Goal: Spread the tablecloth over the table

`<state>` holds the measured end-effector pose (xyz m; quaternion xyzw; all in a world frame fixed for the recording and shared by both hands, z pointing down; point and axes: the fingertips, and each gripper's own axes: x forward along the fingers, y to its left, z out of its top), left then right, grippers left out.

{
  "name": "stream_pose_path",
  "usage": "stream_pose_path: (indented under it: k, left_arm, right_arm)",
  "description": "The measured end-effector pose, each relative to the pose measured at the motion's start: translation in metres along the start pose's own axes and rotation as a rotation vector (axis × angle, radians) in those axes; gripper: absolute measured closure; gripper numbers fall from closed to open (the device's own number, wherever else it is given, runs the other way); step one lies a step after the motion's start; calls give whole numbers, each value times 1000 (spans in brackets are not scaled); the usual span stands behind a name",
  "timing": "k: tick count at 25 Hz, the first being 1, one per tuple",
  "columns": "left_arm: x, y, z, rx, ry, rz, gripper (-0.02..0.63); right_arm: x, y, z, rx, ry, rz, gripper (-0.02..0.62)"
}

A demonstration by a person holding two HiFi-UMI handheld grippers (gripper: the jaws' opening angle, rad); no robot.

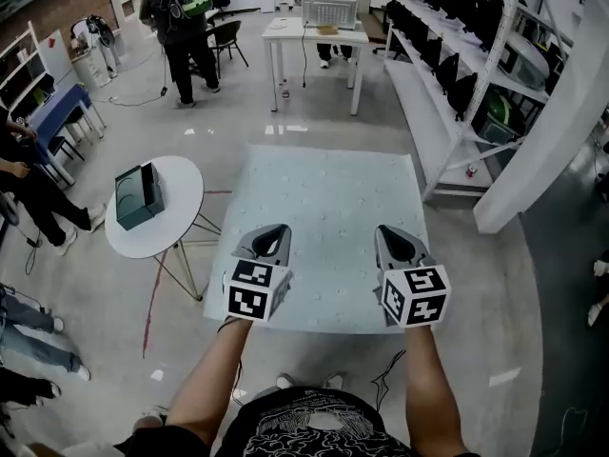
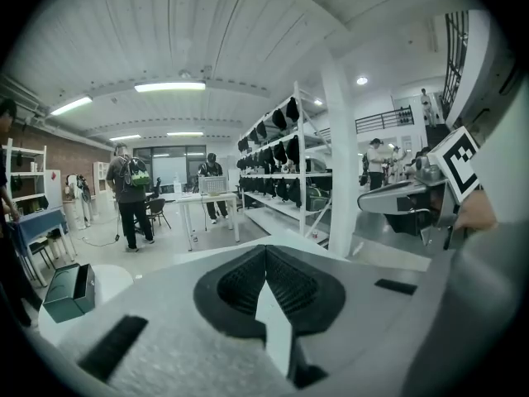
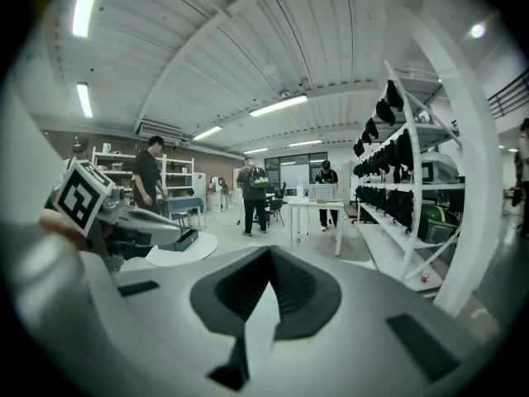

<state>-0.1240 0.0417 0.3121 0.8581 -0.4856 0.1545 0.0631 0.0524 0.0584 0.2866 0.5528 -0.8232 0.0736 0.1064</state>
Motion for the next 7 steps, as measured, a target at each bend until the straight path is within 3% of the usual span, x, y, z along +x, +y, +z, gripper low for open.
stream_pose_path:
  k: [7]
  left_arm:
    - [-2,-2,1,1,-1,-9,604]
  right_arm:
    - [-2,7,-3,1,2,4,591]
